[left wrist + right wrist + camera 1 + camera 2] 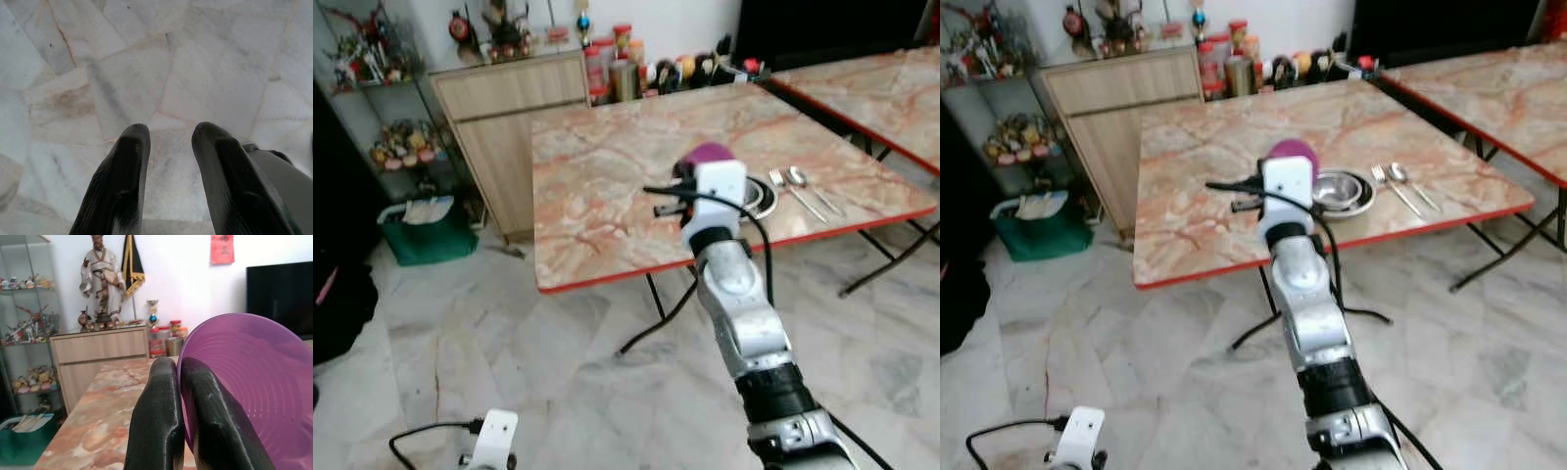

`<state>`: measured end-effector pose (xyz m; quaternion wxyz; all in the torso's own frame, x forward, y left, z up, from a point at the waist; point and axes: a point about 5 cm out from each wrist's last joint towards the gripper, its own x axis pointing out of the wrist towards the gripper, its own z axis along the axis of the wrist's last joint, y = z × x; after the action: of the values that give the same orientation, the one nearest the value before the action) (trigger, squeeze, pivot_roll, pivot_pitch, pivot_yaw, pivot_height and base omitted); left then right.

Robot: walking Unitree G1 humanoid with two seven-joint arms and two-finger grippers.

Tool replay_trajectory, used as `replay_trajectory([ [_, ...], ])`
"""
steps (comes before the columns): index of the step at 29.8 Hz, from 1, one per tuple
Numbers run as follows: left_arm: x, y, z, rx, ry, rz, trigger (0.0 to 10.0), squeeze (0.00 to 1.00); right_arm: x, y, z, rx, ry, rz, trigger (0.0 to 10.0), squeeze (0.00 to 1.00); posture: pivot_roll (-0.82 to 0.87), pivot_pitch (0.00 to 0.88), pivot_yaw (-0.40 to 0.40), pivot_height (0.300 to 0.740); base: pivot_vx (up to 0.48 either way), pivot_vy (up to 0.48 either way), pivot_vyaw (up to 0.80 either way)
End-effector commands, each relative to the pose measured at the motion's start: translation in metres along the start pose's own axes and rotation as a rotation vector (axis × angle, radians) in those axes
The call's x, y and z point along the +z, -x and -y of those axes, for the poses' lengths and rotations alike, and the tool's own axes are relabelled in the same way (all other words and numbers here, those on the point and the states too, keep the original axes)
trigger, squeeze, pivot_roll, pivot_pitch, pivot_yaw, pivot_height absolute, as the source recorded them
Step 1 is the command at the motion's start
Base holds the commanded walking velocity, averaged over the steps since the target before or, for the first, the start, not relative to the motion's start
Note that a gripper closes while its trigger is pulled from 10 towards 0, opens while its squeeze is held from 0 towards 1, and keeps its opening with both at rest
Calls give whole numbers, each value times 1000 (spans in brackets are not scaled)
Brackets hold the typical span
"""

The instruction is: Setting the table

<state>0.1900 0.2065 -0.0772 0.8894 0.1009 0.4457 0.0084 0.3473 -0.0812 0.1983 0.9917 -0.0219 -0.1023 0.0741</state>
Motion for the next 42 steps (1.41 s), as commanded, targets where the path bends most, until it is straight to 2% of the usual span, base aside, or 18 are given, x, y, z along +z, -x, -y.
replay_trajectory([
  [1, -2, 1, -8, 16, -25, -6, 10000, 0, 7, -2, -15, 46, -11, 20, 10000, 0, -31, 0, 59, 736, 412, 0, 0],
  [12, -1, 0, -7, 16, -17, -6, 10000, 0, 8, -1, -14, 57, 13, 19, 10000, 0, -30, 0, 56, 736, 412, 0, 0],
  [26, -4, 1, -2, 6, -12, -15, 10000, 0, -7, -1, 5, -57, 32, -86, 10000, 0, -34, 0, 48, 736, 412, 0, 0],
  [38, -3, 0, -2, 5, -21, -11, 10000, 0, -7, 0, -2, -26, 29, -92, 10000, 0, -31, 0, 45, 736, 409, 0, 0],
  [42, -3, 1, -2, 5, -36, -18, 10000, 0, -9, 0, -1, -29, 30, -99, 10000, 0, -28, 0, 44, 736, 60, 0, 0],
])
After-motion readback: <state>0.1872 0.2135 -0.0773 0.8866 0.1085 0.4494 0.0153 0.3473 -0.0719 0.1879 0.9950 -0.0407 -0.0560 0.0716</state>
